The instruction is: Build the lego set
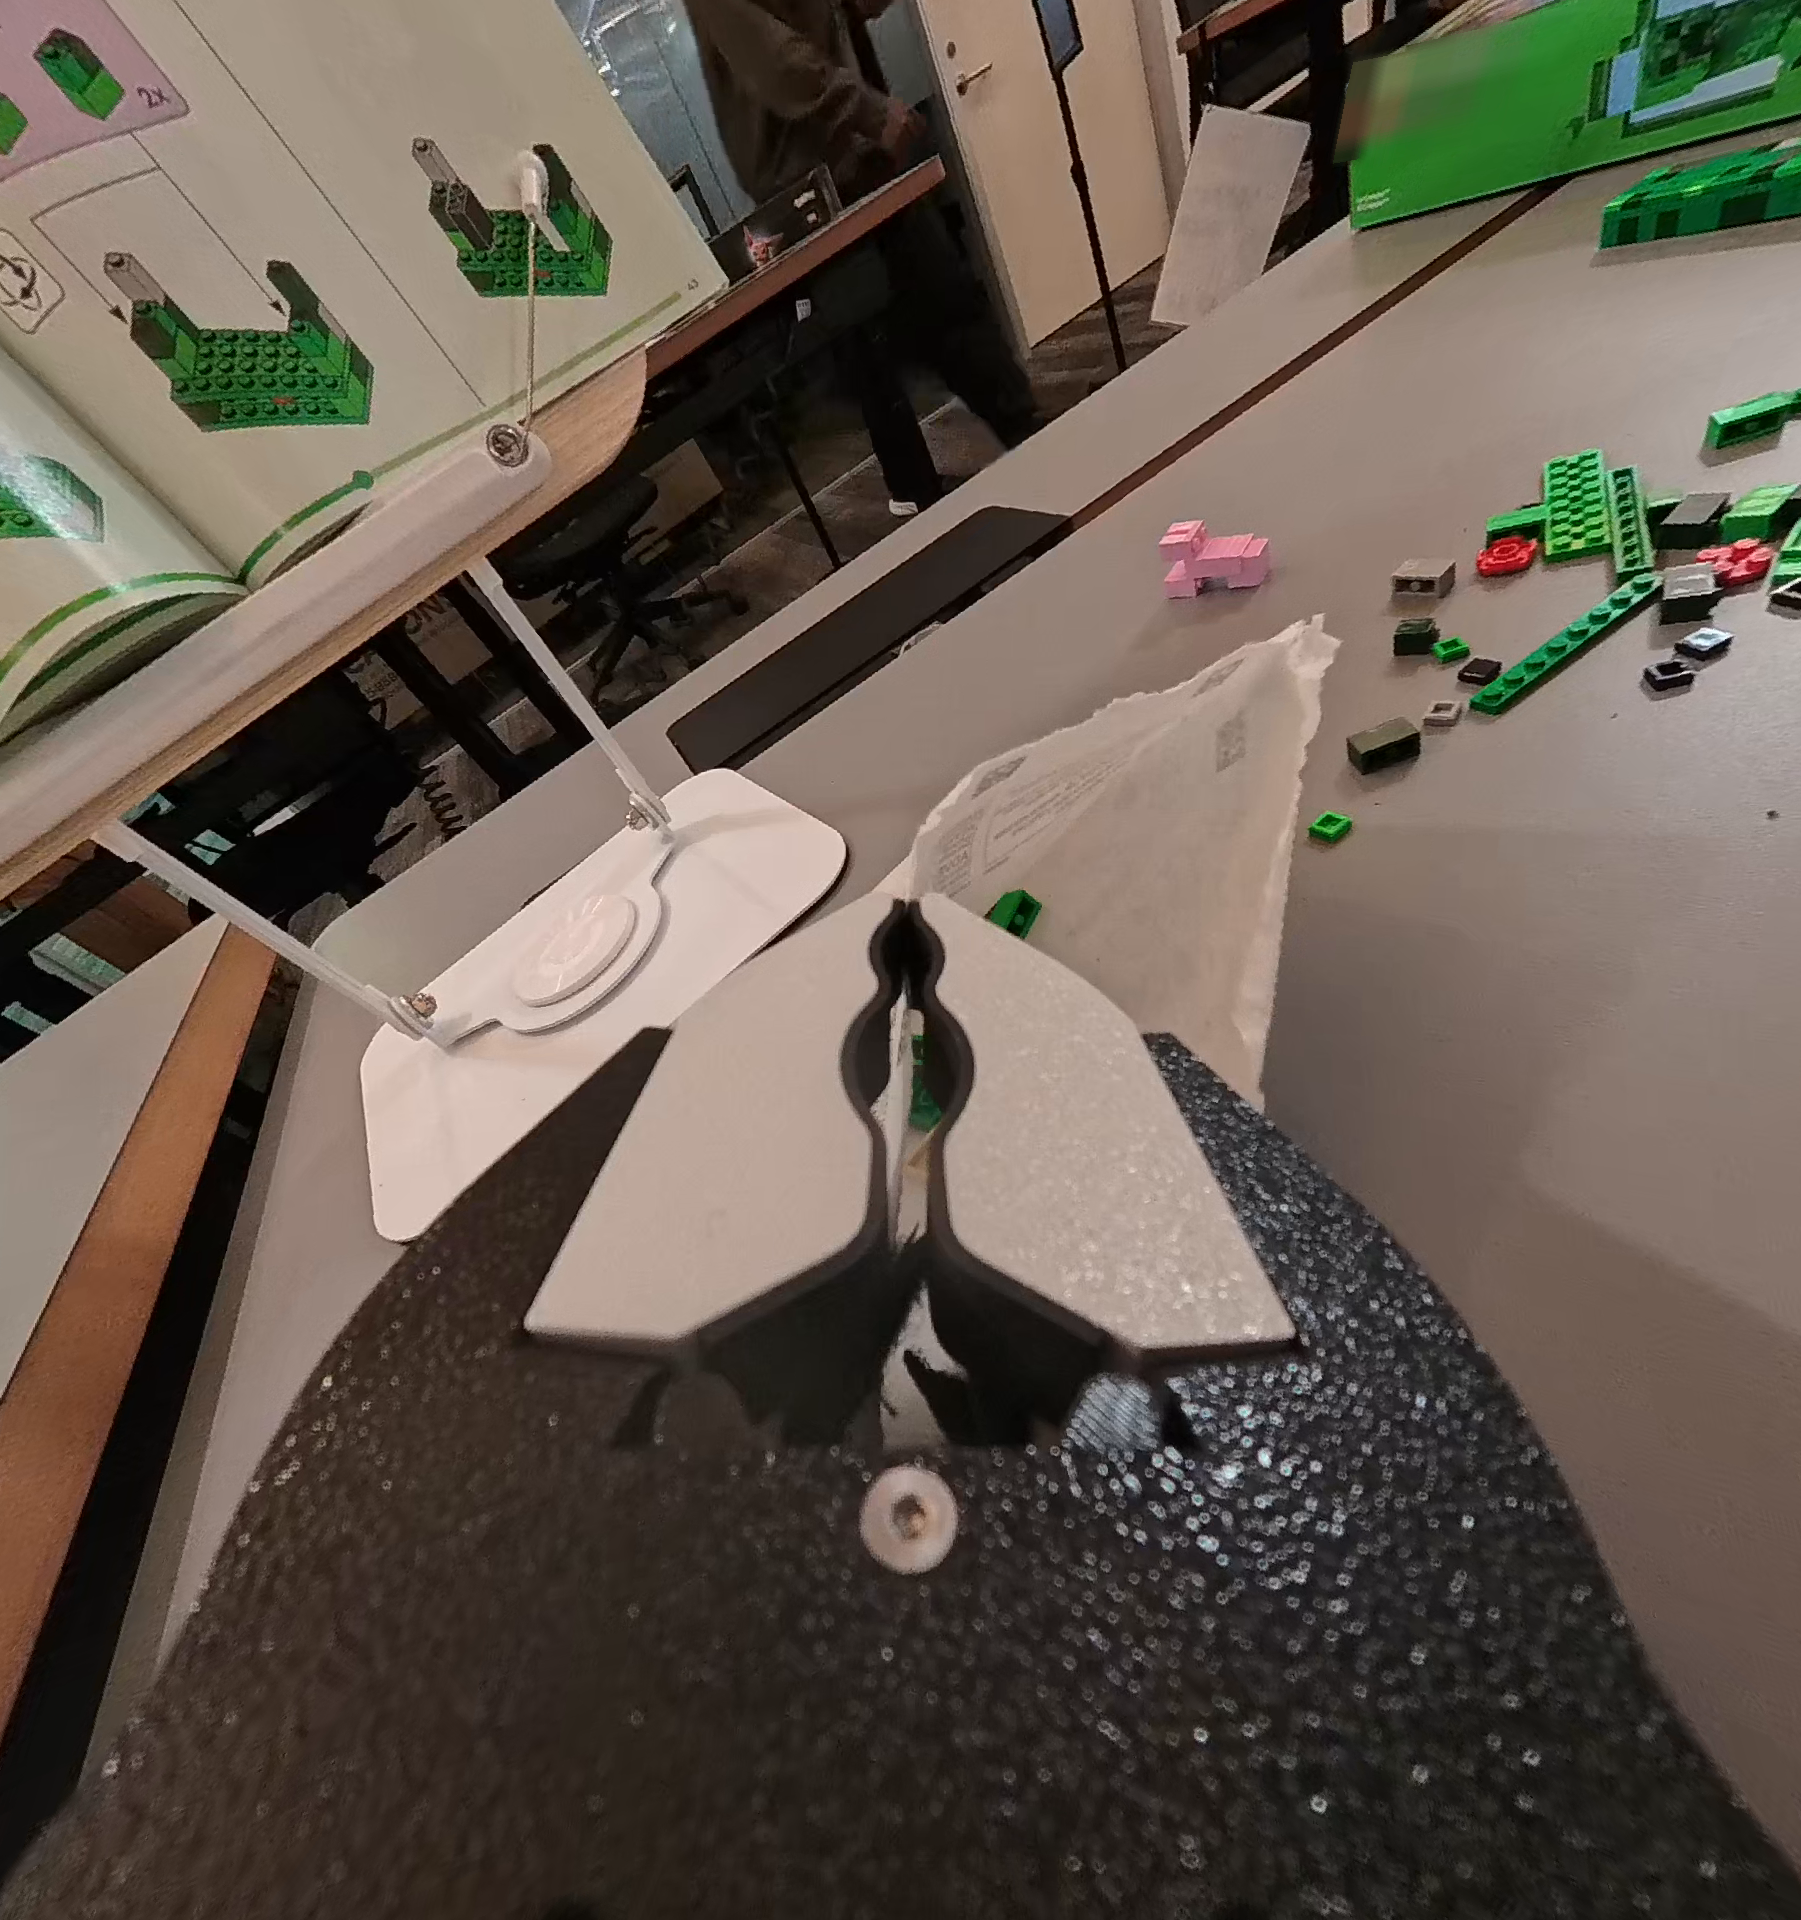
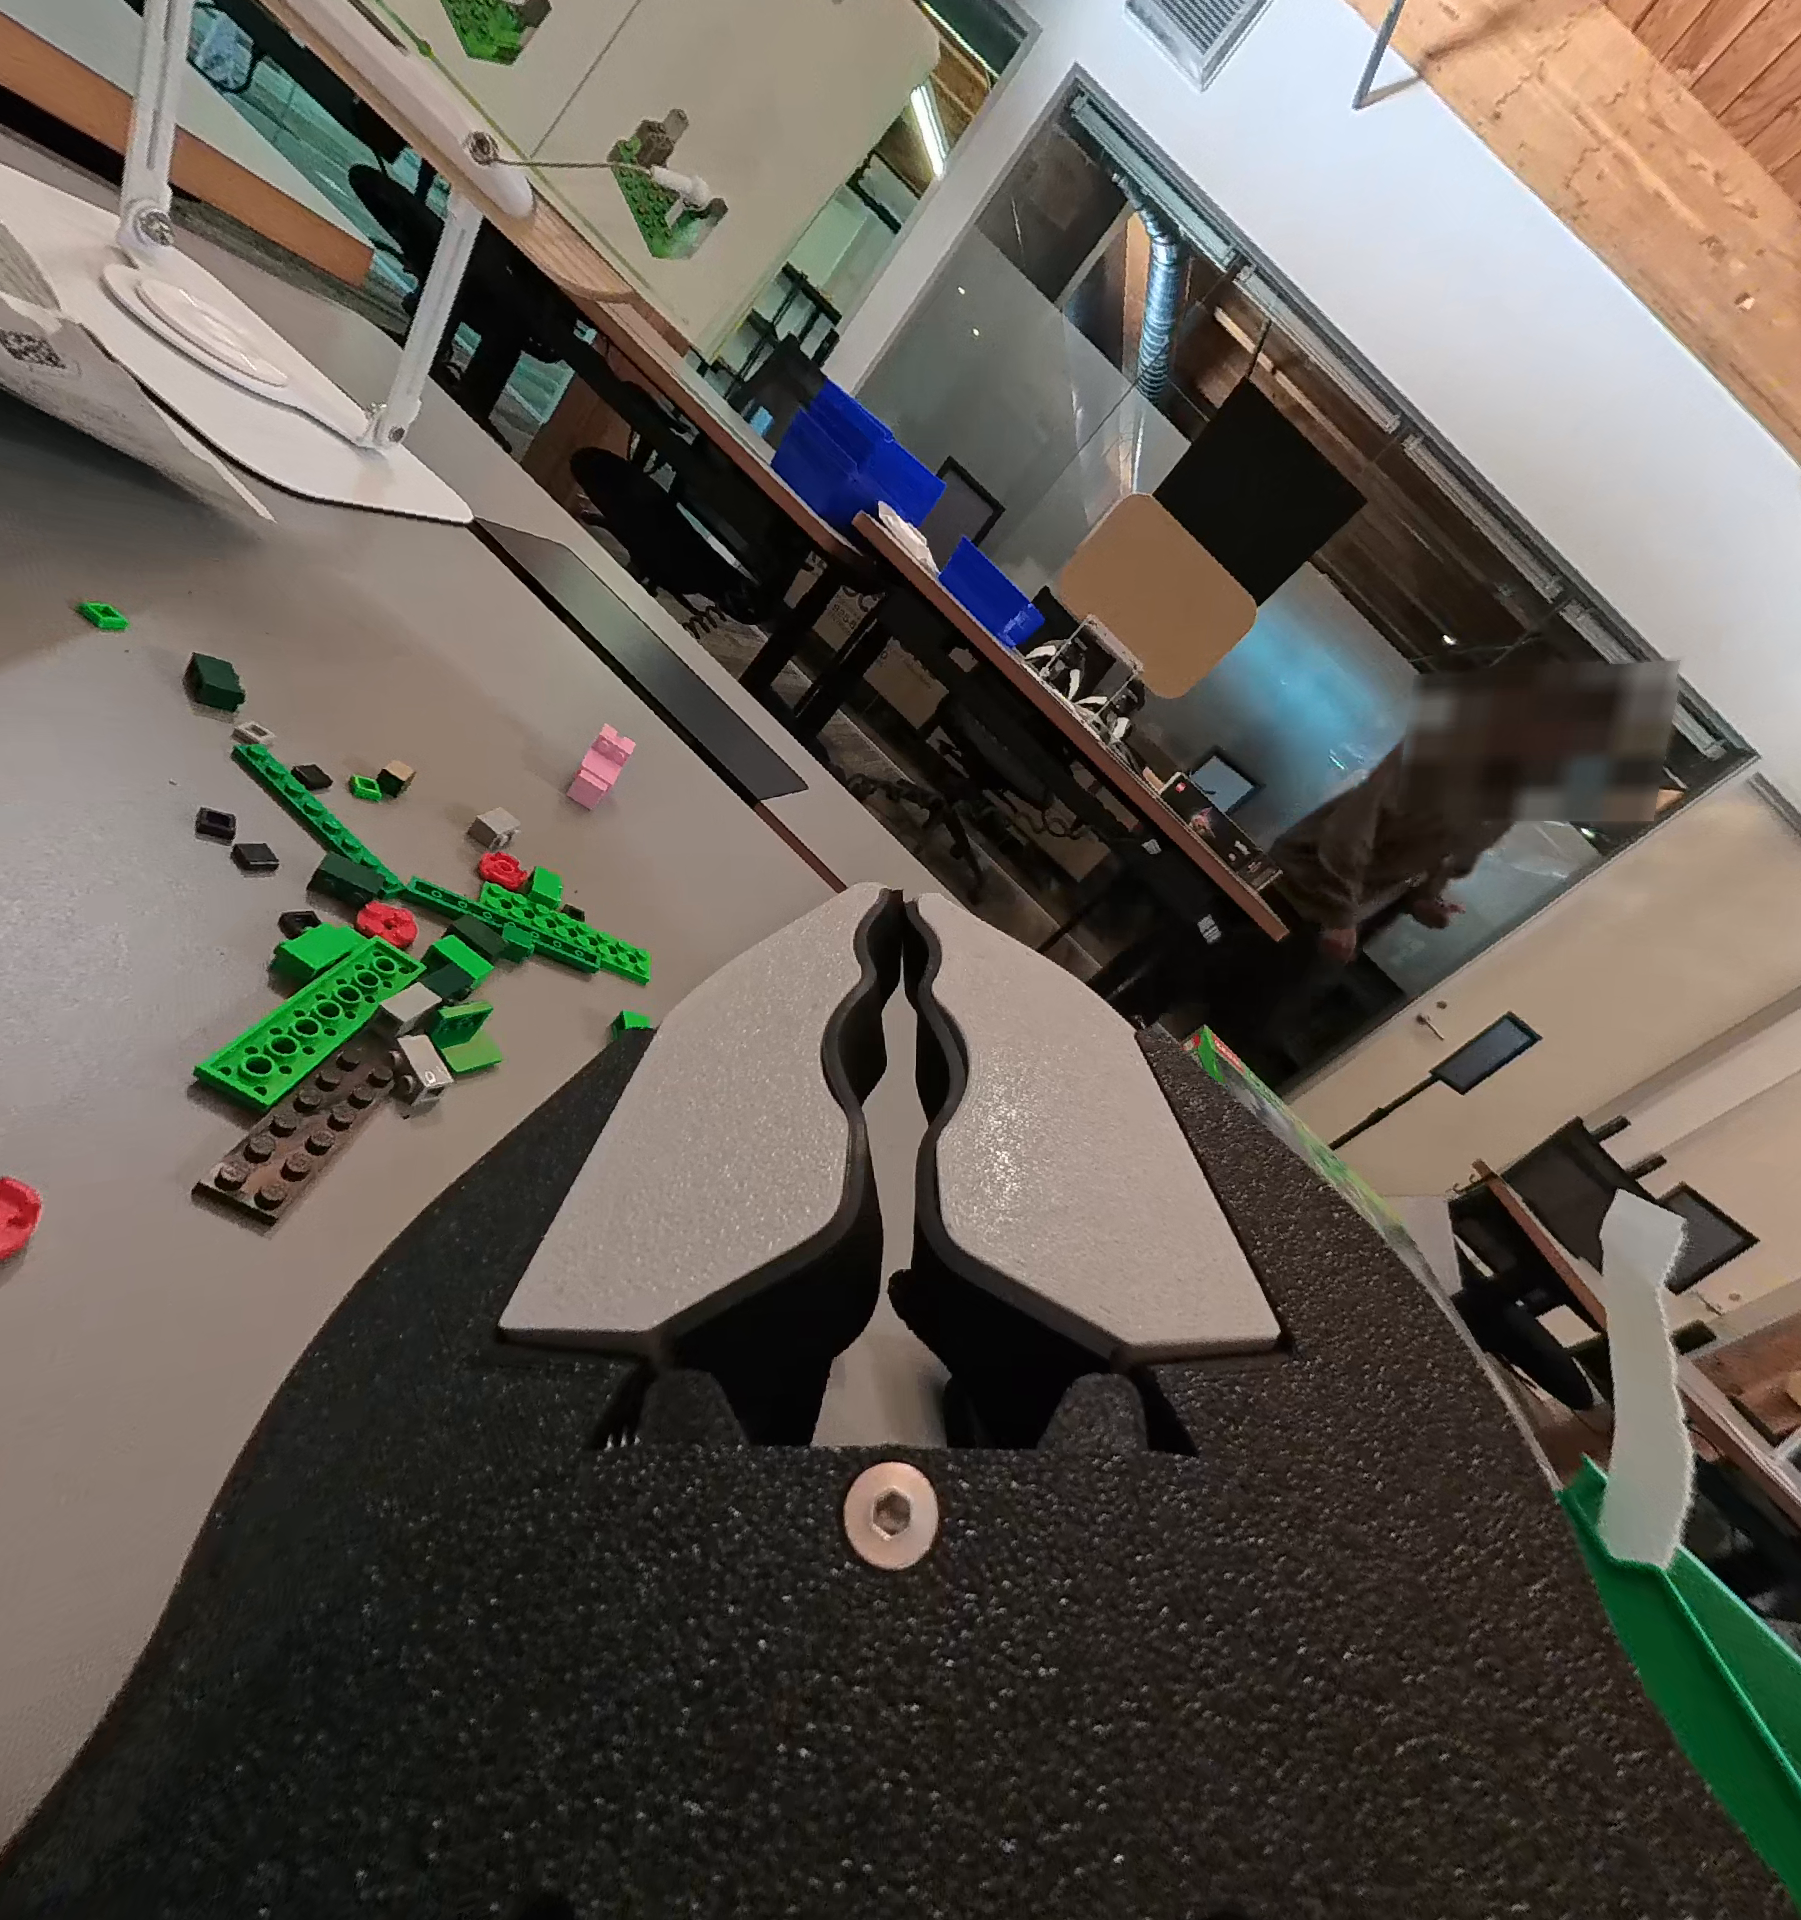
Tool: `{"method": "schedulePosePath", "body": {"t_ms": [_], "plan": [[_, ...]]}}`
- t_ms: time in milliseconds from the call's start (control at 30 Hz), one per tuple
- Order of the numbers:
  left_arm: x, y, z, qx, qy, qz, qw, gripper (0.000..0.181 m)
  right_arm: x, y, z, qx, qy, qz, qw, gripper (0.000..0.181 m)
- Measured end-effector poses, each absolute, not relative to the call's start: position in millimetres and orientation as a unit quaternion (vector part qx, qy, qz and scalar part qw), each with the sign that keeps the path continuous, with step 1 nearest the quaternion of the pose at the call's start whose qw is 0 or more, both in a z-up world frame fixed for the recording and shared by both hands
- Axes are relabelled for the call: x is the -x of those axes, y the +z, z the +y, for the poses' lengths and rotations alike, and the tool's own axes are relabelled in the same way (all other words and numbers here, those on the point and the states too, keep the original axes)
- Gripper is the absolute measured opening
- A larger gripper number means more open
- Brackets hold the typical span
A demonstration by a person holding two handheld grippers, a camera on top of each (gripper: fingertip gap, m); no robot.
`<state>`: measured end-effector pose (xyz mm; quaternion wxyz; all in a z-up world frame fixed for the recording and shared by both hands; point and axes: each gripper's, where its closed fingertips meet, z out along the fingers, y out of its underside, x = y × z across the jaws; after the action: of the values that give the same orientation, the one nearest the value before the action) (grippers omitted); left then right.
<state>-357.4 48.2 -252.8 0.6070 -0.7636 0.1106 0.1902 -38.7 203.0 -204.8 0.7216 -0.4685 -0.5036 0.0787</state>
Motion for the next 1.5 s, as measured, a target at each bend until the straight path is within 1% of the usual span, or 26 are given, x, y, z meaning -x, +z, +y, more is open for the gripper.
{"method": "schedulePosePath", "body": {"t_ms": [200, 300, 400, 633, 833, 933, 1167, 1500], "plan": [[350.9, -251.4, 50.2, 0.760, 0.197, 0.111, 0.609, 0.000, 39.3, -204.5, 202.1, 0.466, 0.078, -0.504, 0.723, 0.000], [331.3, -255.9, 55.0, 0.764, 0.180, 0.129, 0.606, 0.000, 39.4, -204.6, 202.1, 0.466, 0.078, -0.504, 0.723, 0.000], [320.8, -256.5, 56.5, 0.756, 0.199, 0.160, 0.602, 0.000, 39.1, -203.9, 202.0, 0.466, 0.077, -0.502, 0.725, 0.000], [324.2, -256.7, 55.4, 0.758, 0.187, 0.154, 0.606, 0.000, 39.4, -204.0, 201.1, 0.467, 0.082, -0.502, 0.723, 0.000], [324.9, -261.5, 56.6, 0.765, 0.184, 0.156, 0.598, 0.000, 65.2, -224.4, 168.4, 0.442, 0.196, -0.584, 0.652, 0.000], [324.0, -263.3, 56.9, 0.767, 0.182, 0.159, 0.595, 0.000, 77.5, -235.0, 150.3, 0.426, 0.227, -0.619, 0.619, 0.000], [323.2, -265.9, 57.3, 0.771, 0.178, 0.162, 0.590, 0.000, 98.4, -260.1, 125.5, 0.403, 0.202, -0.687, 0.570, 0.000], [322.6, -265.7, 57.4, 0.771, 0.180, 0.163, 0.589, 0.000, 101.5, -268.2, 125.2, 0.406, 0.185, -0.697, 0.561, 0.000]]}}
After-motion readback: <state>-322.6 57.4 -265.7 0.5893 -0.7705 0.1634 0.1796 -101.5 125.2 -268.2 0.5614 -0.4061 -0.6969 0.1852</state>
